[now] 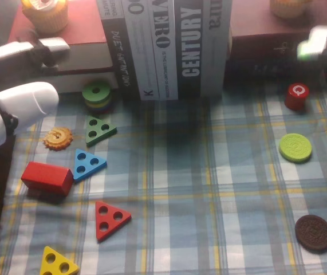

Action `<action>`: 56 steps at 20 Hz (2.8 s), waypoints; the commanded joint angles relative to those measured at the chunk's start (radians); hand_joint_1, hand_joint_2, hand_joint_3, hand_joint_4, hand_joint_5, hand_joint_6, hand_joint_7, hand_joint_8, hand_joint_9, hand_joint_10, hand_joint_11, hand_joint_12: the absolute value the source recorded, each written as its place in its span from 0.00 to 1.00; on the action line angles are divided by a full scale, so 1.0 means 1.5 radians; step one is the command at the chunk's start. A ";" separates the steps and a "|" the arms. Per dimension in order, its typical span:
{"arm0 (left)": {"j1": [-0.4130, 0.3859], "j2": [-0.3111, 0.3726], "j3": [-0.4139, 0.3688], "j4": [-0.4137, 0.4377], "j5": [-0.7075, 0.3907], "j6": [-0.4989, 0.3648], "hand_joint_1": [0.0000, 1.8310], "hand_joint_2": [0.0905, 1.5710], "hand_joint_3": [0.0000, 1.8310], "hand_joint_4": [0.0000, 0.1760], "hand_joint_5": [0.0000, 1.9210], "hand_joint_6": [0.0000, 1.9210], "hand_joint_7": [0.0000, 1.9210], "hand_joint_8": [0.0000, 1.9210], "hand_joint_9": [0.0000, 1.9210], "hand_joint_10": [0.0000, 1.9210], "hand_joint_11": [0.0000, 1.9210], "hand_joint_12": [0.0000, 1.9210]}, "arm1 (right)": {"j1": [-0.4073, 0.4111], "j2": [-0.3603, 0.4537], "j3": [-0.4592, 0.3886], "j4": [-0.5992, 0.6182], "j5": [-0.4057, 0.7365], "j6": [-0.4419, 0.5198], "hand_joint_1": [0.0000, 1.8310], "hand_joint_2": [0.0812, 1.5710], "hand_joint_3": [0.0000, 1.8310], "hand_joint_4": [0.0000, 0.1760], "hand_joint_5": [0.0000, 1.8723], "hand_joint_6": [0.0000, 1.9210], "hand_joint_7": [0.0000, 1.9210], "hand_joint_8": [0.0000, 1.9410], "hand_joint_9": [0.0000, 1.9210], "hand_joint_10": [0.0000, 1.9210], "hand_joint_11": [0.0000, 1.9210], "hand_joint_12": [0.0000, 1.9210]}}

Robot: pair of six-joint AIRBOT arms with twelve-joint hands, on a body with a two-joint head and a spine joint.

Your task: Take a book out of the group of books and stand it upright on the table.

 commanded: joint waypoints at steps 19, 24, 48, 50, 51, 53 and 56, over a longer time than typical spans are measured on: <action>-0.008 -0.018 0.015 -0.003 -0.071 -0.020 0.00 0.91 0.00 0.51 0.23 0.00 0.28 0.00 0.25 0.00 0.03 0.31 | 0.225 -0.053 0.048 -0.052 0.022 -0.079 0.14 0.80 0.00 0.57 0.11 0.00 0.12 0.00 0.11 0.00 0.13 0.00; -0.008 -0.020 0.015 -0.008 -0.070 -0.020 0.00 0.91 0.00 0.55 0.24 0.00 0.30 0.00 0.26 0.00 0.00 0.39 | 0.314 -0.063 0.051 -0.067 -0.049 -0.160 0.00 0.72 0.00 1.00 0.07 0.00 0.04 0.00 0.10 0.00 0.19 0.02; -0.006 -0.043 0.020 -0.014 -0.049 -0.032 0.01 0.95 0.00 0.45 0.23 0.00 0.31 0.00 0.31 0.01 0.01 0.38 | 0.527 -0.152 0.110 -0.171 -0.385 -0.316 0.00 0.66 0.00 1.00 0.13 0.00 0.00 0.00 0.00 0.00 0.00 0.00; -0.005 -0.043 0.020 -0.014 -0.051 -0.035 0.01 0.95 0.00 0.43 0.23 0.00 0.31 0.00 0.32 0.01 0.02 0.38 | 0.527 -0.152 0.103 -0.171 -0.385 -0.316 0.00 0.66 0.00 1.00 0.12 0.00 0.00 0.00 0.00 0.00 0.00 0.00; -0.005 -0.044 0.020 -0.014 -0.053 -0.036 0.02 0.95 0.00 0.45 0.23 0.00 0.31 0.00 0.32 0.01 0.01 0.38 | 0.526 -0.151 0.100 -0.171 -0.386 -0.316 0.00 0.66 0.00 1.00 0.13 0.00 0.00 0.00 0.00 0.00 0.00 0.00; -0.003 -0.045 0.020 -0.016 -0.054 -0.039 0.03 0.94 0.00 0.39 0.23 0.00 0.31 0.00 0.32 0.00 0.01 0.38 | 0.522 -0.151 0.097 -0.171 -0.392 -0.316 0.00 0.67 0.00 1.00 0.13 0.00 0.00 0.00 0.00 0.00 0.00 0.00; 0.005 -0.045 0.020 -0.020 -0.061 -0.048 0.03 0.94 0.00 0.42 0.24 0.00 0.31 0.00 0.32 0.00 0.01 0.39 | 0.514 -0.146 0.092 -0.171 -0.395 -0.316 0.00 0.66 0.00 1.00 0.12 0.00 0.00 0.00 0.00 0.00 0.00 0.00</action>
